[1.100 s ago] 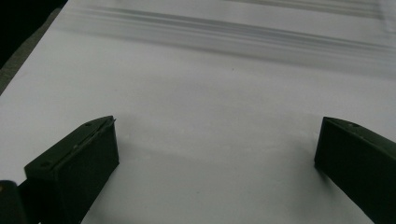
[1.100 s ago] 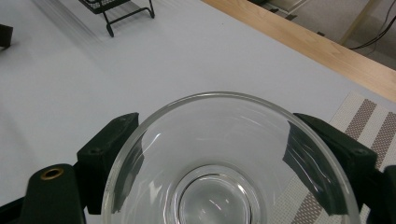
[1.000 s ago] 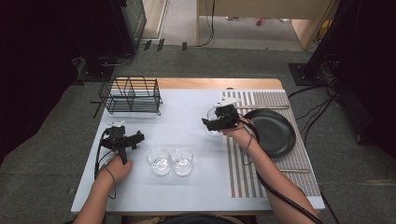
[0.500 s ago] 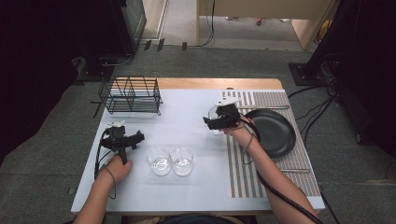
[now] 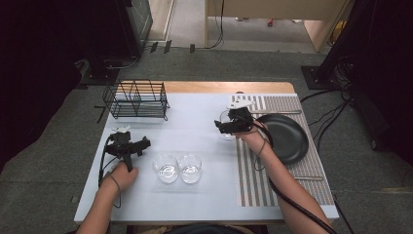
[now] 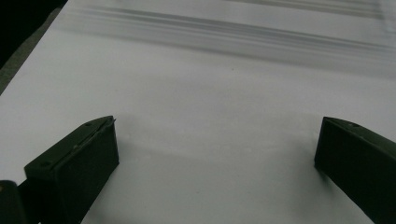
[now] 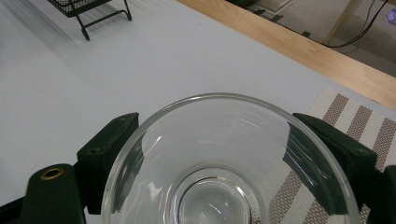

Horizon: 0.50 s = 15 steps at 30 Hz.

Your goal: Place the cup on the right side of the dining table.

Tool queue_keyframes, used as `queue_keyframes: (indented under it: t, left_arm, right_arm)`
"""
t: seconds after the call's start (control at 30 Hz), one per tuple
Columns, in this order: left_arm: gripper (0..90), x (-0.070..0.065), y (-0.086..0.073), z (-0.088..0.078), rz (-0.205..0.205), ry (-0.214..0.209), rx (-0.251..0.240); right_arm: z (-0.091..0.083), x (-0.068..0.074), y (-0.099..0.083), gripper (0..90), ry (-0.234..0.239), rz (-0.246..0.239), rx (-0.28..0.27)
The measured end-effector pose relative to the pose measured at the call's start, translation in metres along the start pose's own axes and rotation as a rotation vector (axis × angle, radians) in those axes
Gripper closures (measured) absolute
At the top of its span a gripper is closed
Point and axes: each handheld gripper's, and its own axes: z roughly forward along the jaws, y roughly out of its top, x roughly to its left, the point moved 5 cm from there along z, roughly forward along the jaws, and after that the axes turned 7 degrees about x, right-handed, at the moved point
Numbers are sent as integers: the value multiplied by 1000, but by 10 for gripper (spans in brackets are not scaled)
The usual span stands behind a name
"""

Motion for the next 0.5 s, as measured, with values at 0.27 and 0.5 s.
queue_keyframes:
  t: [0.27, 0.5]
  left_arm:
    - [0, 0, 0, 0, 0, 0, 0]
    - [0, 0, 0, 0, 0, 0, 0]
  right_arm:
    - [0, -5, -1, 184, -9, 17, 2]
    - [1, -11, -3, 184, -18, 36, 1]
